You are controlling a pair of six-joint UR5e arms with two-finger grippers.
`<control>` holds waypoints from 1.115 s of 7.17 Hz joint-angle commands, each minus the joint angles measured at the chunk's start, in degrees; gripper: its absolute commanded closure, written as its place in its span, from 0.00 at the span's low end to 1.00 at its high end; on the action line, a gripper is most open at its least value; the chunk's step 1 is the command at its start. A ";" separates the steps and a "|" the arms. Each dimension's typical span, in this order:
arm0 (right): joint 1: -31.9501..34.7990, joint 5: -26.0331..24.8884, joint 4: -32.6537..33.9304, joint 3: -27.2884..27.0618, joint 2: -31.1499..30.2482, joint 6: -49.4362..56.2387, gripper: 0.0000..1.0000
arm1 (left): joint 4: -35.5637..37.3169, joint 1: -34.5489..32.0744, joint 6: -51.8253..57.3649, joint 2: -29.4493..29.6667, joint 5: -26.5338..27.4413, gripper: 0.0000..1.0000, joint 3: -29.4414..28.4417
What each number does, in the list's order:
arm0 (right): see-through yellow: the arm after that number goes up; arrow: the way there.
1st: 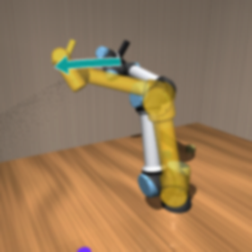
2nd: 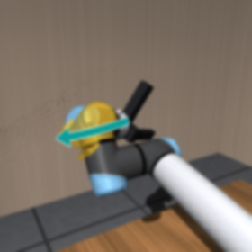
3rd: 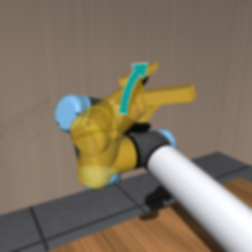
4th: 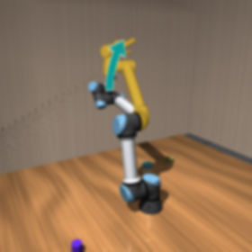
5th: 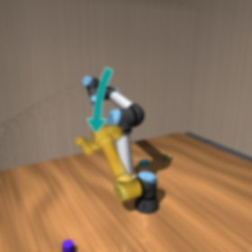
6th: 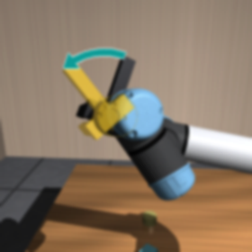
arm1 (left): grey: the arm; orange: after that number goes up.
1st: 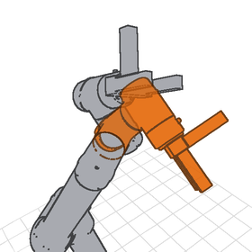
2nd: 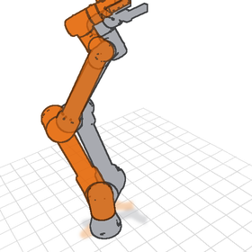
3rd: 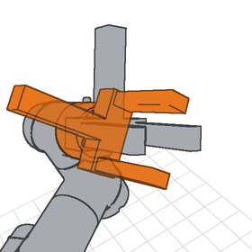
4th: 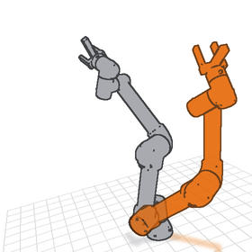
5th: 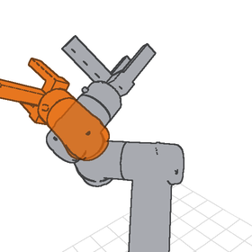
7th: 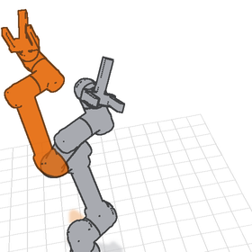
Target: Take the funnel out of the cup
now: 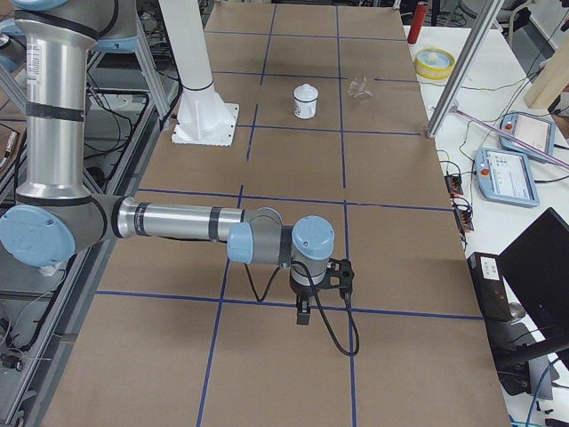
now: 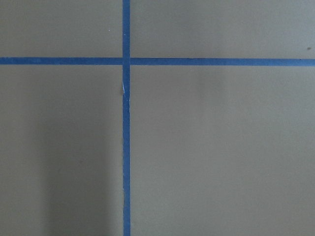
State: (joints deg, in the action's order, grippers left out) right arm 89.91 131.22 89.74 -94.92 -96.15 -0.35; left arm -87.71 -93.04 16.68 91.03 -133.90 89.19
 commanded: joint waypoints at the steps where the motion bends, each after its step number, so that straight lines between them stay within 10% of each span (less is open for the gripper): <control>1: 0.00 0.00 0.00 0.00 0.00 0.00 0.00 | 0.00 -0.21 -0.07 0.37 0.13 0.00 0.11; 8: 0.00 0.00 0.00 0.00 0.00 0.00 0.00 | 0.00 -0.73 -0.07 0.73 0.05 0.00 1.42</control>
